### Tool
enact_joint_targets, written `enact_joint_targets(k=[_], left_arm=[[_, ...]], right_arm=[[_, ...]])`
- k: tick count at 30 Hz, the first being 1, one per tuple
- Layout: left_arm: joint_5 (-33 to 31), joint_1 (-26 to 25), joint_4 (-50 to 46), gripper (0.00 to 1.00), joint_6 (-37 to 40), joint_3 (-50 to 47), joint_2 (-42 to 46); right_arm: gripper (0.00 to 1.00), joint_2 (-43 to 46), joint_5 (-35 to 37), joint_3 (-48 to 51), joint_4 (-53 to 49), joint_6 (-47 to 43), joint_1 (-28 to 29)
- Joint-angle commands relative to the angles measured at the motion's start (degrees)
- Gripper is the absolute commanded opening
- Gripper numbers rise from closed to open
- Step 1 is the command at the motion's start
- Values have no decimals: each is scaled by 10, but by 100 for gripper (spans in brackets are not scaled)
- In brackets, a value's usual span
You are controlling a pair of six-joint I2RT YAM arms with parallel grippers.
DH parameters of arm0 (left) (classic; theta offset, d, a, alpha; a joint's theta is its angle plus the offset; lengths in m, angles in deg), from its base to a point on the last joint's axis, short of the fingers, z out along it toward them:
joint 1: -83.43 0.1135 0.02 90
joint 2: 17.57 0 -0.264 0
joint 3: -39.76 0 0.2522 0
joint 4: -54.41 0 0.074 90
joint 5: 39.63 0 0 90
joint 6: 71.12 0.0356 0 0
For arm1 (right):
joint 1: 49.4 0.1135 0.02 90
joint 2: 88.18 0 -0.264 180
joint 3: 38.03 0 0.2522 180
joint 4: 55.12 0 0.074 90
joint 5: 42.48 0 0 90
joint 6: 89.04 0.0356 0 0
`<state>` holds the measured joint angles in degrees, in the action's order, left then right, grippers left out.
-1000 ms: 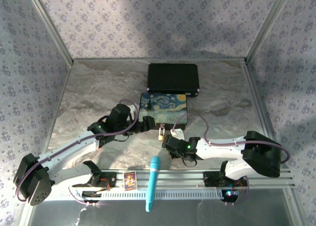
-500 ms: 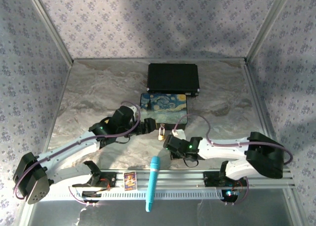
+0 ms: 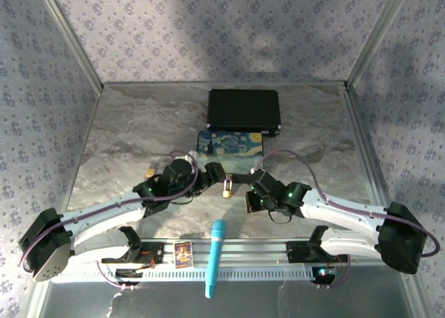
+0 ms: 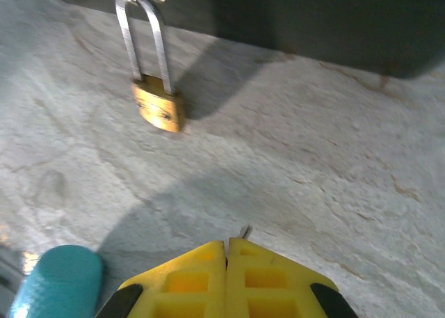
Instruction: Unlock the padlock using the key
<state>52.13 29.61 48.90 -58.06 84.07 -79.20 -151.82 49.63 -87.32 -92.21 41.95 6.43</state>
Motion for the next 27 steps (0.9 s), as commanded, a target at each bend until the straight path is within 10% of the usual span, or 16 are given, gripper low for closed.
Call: enact_joint_targets(k=[1,20,27], left_arm=[[-53,-20,114,90,-154,-30,-6],[-83,-59,182,100,-304,-68,14],[-109,-59,140,89,-282,-66,56]], right_arm=[[0,0,-8,-51,-7,-32,-3],[0,-74,53,-136,183,-82,50],[0,-63,16,-91,272,-63,64]])
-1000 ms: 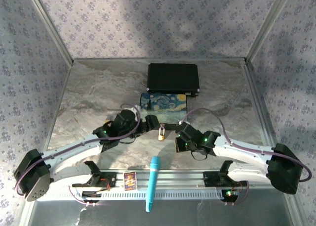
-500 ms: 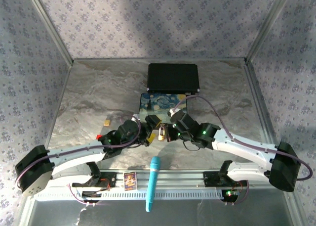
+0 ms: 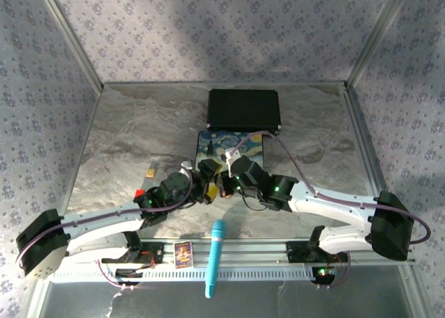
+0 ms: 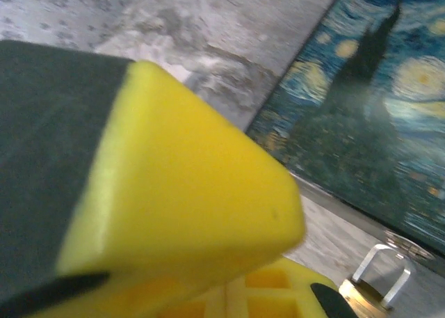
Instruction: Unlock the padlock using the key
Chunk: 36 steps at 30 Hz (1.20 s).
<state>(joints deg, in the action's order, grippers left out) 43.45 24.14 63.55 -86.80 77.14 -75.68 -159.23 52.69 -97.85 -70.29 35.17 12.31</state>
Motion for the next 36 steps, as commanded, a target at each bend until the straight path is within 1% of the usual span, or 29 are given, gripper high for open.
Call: enact_joint_targets(k=[1,3,5,6,9,12,13,15,17,22,26,28,29,30,31,33,34,35,36], left_arm=[[-25,-3,-9,84,4,0,26],[-31,-2,-22,75,4,-5,36],[-32,1,-31,64,1,-10,44],[-32,3,-32,61,-1,-12,47],[-36,6,-57,54,6,-10,57],[-40,6,-83,49,18,-2,63],[-40,7,-86,47,20,-1,63],[-39,8,-90,41,22,-1,61],[-40,9,-89,31,22,-2,60],[-43,11,-94,14,31,-1,64],[-43,13,-97,2,40,2,66],[-40,14,-95,0,47,4,63],[-36,14,-95,0,50,6,61],[-31,16,-100,3,51,7,58],[-31,17,-102,12,49,6,59],[-31,18,-102,47,33,-2,61],[-32,18,-92,60,25,-10,62],[-33,18,-76,73,15,-17,61],[-33,17,-65,79,8,-22,60]], right_arm=[[0,13,-18,17,51,7,5],[0,16,-22,21,48,11,3],[0,16,-30,28,48,13,1],[0,17,-32,29,47,13,0],[0,24,-33,33,41,13,-1],[0,34,-31,39,39,13,-6],[0,37,-34,40,38,26,-8],[0,41,-41,41,35,29,-14],[0,41,-46,44,31,29,-19],[0,42,-52,54,35,35,-22],[0,44,-52,56,32,34,-26],[0,45,-56,57,36,33,-27],[0,45,-56,57,37,32,-28],[0,45,-57,58,39,31,-28],[0,45,-57,58,40,31,-28],[0,46,-53,58,41,30,-28],[0,47,-51,59,44,29,-28],[0,47,-50,59,48,29,-28],[0,46,-49,59,52,28,-28]])
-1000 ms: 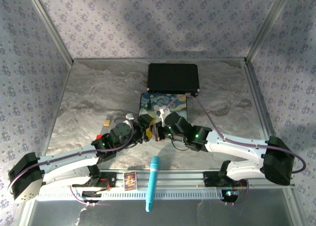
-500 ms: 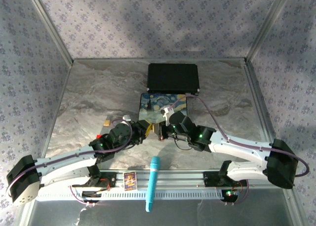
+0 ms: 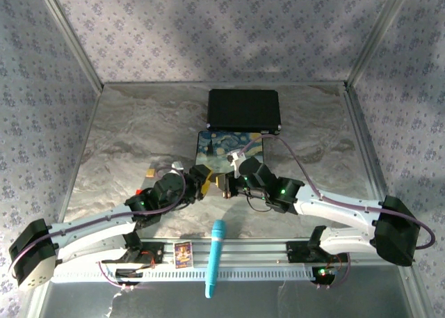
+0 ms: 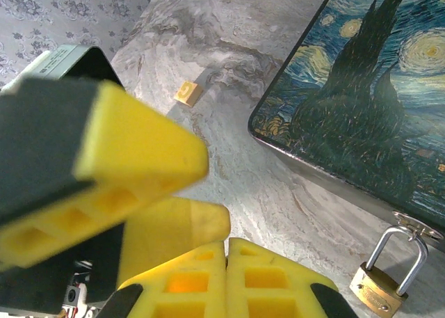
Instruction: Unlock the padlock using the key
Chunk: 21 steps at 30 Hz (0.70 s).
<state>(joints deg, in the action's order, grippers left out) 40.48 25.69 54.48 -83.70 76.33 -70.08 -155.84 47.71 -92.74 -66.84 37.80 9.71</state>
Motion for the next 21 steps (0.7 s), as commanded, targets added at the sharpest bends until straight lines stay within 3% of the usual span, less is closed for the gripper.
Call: enact_joint_targets(k=[1,6,12,21], left_arm=[[-3,2,38,82,-26,-16,4],[9,1,52,95,-34,-8,-7],[24,-5,154,97,-60,-17,-58],[2,-7,138,81,-58,-15,-49]], right_arm=[[0,9,0,6,22,2,-2],[0,-4,5,-4,45,1,3],[0,-35,-8,-22,74,3,12],[0,-45,-8,-19,96,12,22]])
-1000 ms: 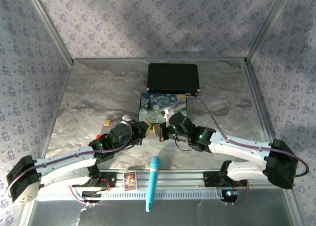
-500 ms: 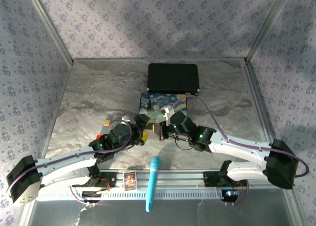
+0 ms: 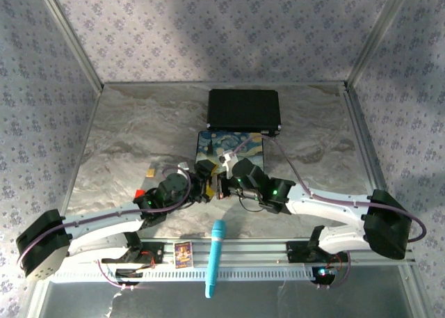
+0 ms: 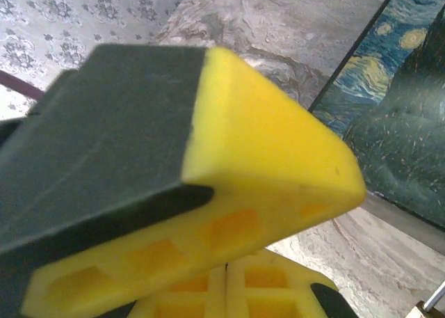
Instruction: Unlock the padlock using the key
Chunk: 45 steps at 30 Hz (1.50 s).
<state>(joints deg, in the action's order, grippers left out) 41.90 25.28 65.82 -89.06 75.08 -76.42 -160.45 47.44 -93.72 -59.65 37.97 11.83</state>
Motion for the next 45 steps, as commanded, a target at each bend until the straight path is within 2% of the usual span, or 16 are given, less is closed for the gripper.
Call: enact_joint_targets(k=[1,3,10,14,18,23,30,34,37,38,41,43,45], left_arm=[[-14,-3,14,76,-4,-3,18],[-21,-3,-4,66,-7,-6,27],[-33,0,-42,51,-6,-12,50],[-33,1,-44,33,-4,-13,49],[-34,2,-53,24,-9,-15,48],[-35,2,-67,19,-6,-12,47],[-30,2,-53,1,3,-9,39],[-30,2,-48,0,14,-7,43],[-32,2,-83,0,35,8,51],[-35,2,-92,0,49,12,56],[-45,10,-77,0,107,18,63],[-38,22,-88,0,154,31,66],[-32,30,-85,0,215,45,66]], right_arm=[[0,2,-5,-8,22,11,0],[0,8,-3,-2,20,11,-1],[0,25,-4,11,5,14,-11],[0,26,-8,15,3,16,-12],[0,31,-6,19,0,20,-15],[0,45,-4,27,-6,21,-21],[0,44,-16,30,-4,22,-26],[0,43,-17,36,1,24,-28],[1,45,-16,37,-3,25,-30],[10,47,-16,38,-4,25,-32],[63,65,-23,43,-5,29,-45],[82,86,-32,50,4,29,-59],[87,102,-74,63,35,29,-85]])
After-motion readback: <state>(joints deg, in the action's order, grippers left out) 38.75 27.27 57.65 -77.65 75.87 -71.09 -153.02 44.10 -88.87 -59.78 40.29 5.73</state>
